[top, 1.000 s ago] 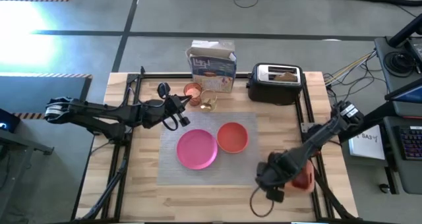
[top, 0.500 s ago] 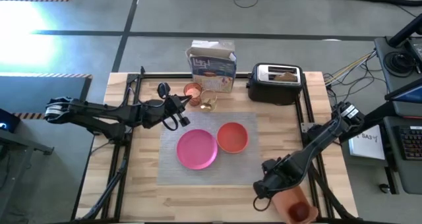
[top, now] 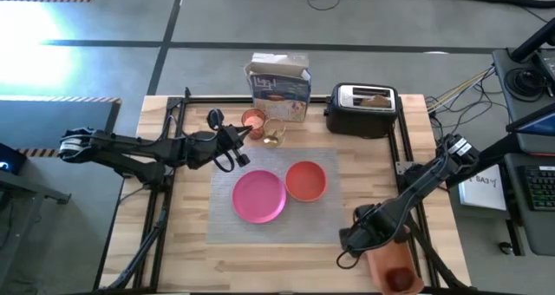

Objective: Arrange a breakfast setting
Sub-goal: Move the orange bin to the bottom right of the table

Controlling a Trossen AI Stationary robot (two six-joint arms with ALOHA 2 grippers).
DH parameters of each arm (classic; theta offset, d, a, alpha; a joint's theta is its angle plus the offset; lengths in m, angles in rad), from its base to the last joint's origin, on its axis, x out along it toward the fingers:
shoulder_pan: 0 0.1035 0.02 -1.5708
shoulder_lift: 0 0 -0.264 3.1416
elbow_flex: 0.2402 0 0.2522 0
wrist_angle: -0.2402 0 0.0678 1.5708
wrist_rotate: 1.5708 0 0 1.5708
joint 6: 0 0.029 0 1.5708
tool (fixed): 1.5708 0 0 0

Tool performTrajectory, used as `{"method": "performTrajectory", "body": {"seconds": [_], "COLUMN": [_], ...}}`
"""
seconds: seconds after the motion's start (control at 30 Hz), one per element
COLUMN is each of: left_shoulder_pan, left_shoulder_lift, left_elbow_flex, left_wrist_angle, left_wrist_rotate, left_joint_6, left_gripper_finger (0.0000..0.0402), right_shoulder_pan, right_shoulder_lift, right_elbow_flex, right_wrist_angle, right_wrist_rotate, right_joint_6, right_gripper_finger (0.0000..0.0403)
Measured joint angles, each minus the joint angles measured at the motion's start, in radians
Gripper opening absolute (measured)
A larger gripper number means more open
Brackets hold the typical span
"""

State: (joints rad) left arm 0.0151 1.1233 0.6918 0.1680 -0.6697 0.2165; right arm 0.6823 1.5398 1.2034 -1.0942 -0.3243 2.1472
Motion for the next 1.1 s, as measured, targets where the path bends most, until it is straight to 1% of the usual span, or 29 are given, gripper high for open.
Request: {"method": "performTrajectory", "body": {"seconds": [0.1, 0.3, 0.4, 0.53, 0.77, 0.87, 1.0, 1.1], "left_shoulder_pan": [0.0, 0.0, 0.0, 0.0, 0.0, 0.0, 0.0, 0.0], "left_shoulder_lift": [0.0, 0.0, 0.0, 0.0, 0.0, 0.0, 0.0, 0.0], "left_elbow_flex": [0.0, 0.0, 0.0, 0.0, 0.0, 0.0, 0.0, 0.0], "left_wrist_angle": [-0.001, -0.006, -0.006, -0.006, -0.006, -0.006, -0.006, -0.006], "left_wrist_rotate": [0.0, 0.0, 0.0, 0.0, 0.0, 0.0, 0.0, 0.0], "left_joint_6": [0.0, 0.0, 0.0, 0.0, 0.0, 0.0, 0.0, -0.001], "left_gripper_finger": [0.0, 0.0, 0.0, 0.0, 0.0, 0.0, 0.0, 0.0], "right_shoulder_pan": [0.0, 0.0, 0.0, -0.002, -0.002, -0.002, -0.015, -0.028], "right_shoulder_lift": [0.0, 0.0, 0.0, -0.009, -0.02, -0.02, -0.021, -0.023], "right_elbow_flex": [-0.018, -0.051, -0.062, -0.08, -0.111, -0.113, -0.113, -0.113], "right_wrist_angle": [0.001, 0.009, 0.005, 0.001, -0.002, -0.035, -0.097, -0.1], "right_wrist_rotate": [-0.037, -0.045, -0.048, -0.05, -0.05, -0.049, -0.04, -0.042], "right_joint_6": [0.0, -0.034, -0.043, -0.093, -0.126, -0.151, -0.195, -0.225], "right_gripper_finger": [0.0009, 0.001, 0.0018, 0.0044, 0.0106, 0.0128, 0.0149, 0.016]}}
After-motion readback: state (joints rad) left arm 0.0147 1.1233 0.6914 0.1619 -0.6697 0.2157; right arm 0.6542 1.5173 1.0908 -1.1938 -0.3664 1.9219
